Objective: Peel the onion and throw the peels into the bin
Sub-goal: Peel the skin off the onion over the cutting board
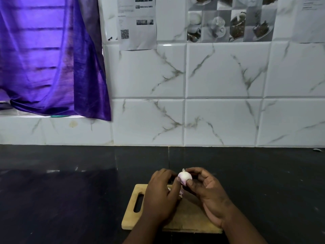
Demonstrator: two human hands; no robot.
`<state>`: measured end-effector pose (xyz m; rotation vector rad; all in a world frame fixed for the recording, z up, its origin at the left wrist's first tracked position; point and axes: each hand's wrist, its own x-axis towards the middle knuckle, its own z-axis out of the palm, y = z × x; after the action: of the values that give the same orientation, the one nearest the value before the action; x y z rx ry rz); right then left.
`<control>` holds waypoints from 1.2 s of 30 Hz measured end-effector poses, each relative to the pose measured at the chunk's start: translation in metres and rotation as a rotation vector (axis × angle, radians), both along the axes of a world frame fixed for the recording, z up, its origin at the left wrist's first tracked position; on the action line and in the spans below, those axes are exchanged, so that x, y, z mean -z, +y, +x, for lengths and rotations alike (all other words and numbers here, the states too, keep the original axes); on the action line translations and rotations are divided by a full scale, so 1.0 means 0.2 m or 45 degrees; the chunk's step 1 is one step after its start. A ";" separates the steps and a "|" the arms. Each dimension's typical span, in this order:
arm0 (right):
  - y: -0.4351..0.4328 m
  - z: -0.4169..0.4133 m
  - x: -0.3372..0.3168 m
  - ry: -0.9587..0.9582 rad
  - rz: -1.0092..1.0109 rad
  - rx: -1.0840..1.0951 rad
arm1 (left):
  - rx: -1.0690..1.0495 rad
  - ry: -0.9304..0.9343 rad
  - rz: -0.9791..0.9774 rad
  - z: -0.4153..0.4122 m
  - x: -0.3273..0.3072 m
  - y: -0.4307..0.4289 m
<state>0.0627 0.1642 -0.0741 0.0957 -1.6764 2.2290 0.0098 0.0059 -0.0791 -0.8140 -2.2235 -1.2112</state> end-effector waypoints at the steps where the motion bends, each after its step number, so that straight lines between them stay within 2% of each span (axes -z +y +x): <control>1: 0.00 0.00 0.01 -0.001 0.026 0.007 | 0.001 -0.010 0.015 0.00 0.00 0.00; 10: -0.02 0.01 -0.01 0.005 0.161 0.035 | 0.030 -0.062 0.006 0.03 -0.02 0.00; 20: -0.02 0.03 -0.02 0.014 0.131 0.093 | -0.025 0.052 -0.152 0.05 -0.02 0.02; 27: -0.02 0.02 -0.01 0.030 0.077 0.099 | -0.013 0.098 -0.110 0.04 0.00 0.01; 36: -0.01 0.01 0.00 0.050 0.000 0.040 | 0.215 -0.127 0.030 0.02 -0.01 0.00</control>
<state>0.0651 0.1620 -0.0734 0.1116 -1.6459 2.1901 0.0134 0.0060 -0.0773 -0.9678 -2.2514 -1.3820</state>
